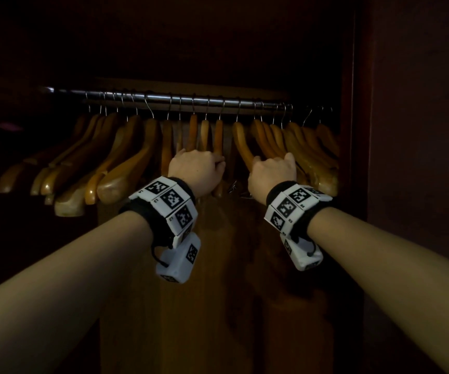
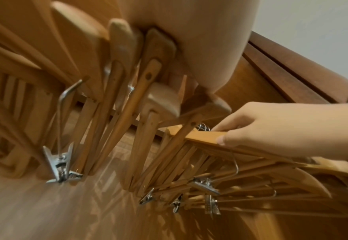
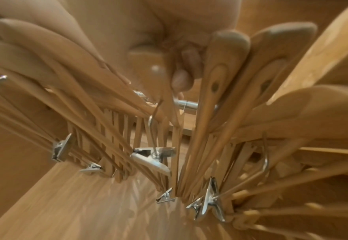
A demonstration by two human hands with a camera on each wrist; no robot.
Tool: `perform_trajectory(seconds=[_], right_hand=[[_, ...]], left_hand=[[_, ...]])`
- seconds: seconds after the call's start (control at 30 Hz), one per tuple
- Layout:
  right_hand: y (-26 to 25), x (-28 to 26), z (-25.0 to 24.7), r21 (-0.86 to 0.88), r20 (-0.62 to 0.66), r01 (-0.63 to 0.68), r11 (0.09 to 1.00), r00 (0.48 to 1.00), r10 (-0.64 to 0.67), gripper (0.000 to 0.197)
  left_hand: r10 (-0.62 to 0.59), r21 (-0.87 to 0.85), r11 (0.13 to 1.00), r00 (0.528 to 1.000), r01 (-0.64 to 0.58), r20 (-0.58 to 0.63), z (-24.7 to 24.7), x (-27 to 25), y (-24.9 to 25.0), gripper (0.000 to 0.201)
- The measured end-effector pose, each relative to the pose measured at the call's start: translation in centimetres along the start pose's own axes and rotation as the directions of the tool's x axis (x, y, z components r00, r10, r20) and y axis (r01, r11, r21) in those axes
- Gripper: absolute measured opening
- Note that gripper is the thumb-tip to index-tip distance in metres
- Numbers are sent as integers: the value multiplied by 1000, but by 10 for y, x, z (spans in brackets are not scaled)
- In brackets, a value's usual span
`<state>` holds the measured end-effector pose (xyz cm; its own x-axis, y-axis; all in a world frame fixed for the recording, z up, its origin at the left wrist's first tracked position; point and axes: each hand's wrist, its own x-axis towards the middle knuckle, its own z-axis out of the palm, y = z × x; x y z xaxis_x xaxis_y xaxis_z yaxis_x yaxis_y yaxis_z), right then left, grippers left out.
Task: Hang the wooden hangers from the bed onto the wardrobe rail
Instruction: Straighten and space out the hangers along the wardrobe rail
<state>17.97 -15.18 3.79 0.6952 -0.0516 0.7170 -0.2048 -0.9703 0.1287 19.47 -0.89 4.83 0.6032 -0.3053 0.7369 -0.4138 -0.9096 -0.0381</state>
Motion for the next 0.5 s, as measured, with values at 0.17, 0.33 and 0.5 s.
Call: perform_trajectory(seconds=[0.17, 0.33, 0.5], right_hand=[[6, 2, 2, 21, -2, -14, 1000, 1000, 14, 40], [10, -3, 9, -69, -11, 19, 997, 1000, -19, 44], [8, -5, 10, -51, -15, -2, 999, 1000, 1, 49]], left_hand=[[-11, 2, 1000, 1000, 11, 14, 3, 3, -1, 39], [-4, 3, 1000, 1000, 4, 19, 4, 3, 0, 40], [-30, -192, 981, 992, 6, -124, 11, 0, 0, 35]])
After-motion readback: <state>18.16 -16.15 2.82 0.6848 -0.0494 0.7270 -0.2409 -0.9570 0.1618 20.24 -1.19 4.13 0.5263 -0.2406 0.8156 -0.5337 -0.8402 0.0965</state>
